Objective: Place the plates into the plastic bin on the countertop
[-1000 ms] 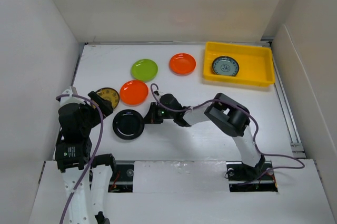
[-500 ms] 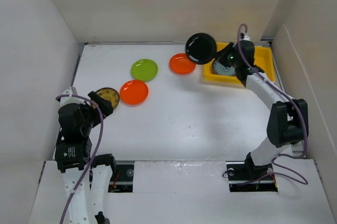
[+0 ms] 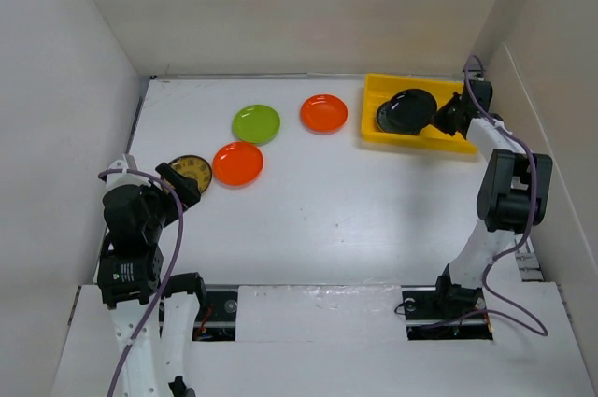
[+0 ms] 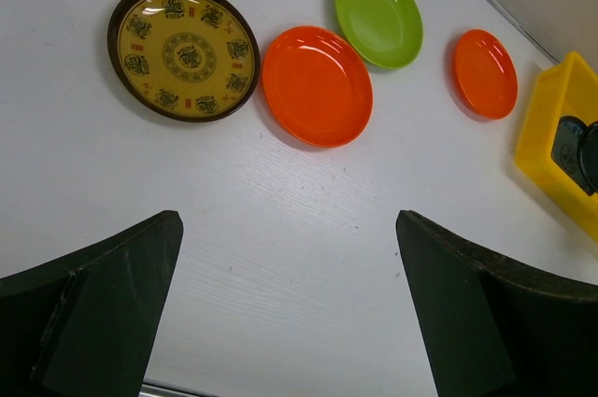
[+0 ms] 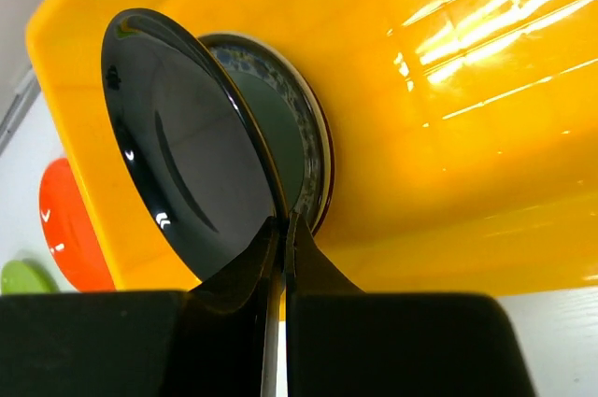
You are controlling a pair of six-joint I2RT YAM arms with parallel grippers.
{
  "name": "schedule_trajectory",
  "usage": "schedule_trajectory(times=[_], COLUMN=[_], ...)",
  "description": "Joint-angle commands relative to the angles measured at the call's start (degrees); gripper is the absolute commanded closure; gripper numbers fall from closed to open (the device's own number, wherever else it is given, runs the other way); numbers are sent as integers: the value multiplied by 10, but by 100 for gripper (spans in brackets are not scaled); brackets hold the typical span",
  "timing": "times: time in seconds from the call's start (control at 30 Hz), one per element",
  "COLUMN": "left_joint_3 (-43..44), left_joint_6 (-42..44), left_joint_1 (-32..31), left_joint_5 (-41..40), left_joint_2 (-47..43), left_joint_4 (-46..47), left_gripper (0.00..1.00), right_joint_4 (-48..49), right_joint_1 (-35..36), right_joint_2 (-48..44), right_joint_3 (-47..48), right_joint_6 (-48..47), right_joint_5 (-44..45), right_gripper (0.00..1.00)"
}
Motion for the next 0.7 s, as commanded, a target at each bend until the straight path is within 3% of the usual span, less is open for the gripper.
schedule_trajectory(times=[0.0,0.1,0.13,0.17,0.23,0.27,0.37,0.47,0.57,0.67], left_joint_3=[-3,-3,-3,-3,-3,-3,-3,-3,-3,-3], left_joint_6=[-1,-1,-1,-1,-1,-1,-1,-1,-1,-1], left_joint_1=[0,0,0,0,0,0,0,0,5,5], left_joint_5=[2,2,2,2,2,2,2,2,2,-3], left_joint_2=[-3,-3,-3,-3,-3,-3,-3,-3,2,7], left_joint_4=[19,19,19,19,19,19,19,19,19,19], left_gripper=[0,0,0,0,0,0,0,0,0,0], right_joint_4=[18,36,36,36,36,36,36,30,54,158], right_joint_1=[5,5,10,10,16,28,62,134,254,365], right_joint_2=[0,-19,-30,-30,-64,-81,-149,-179,-185,-142], right_joint_3=[9,2,2,2,-5,-5,-11,-11,-39,-100], right_joint_6=[-11,-17,-17,-17,-17,-17,-25,-57,-70,-36], right_joint_5=[-38,-54,-49,-49,-49,-31,25,10,-19,-54], right_gripper=[100,93,62,42,24,0,0,0,0,1])
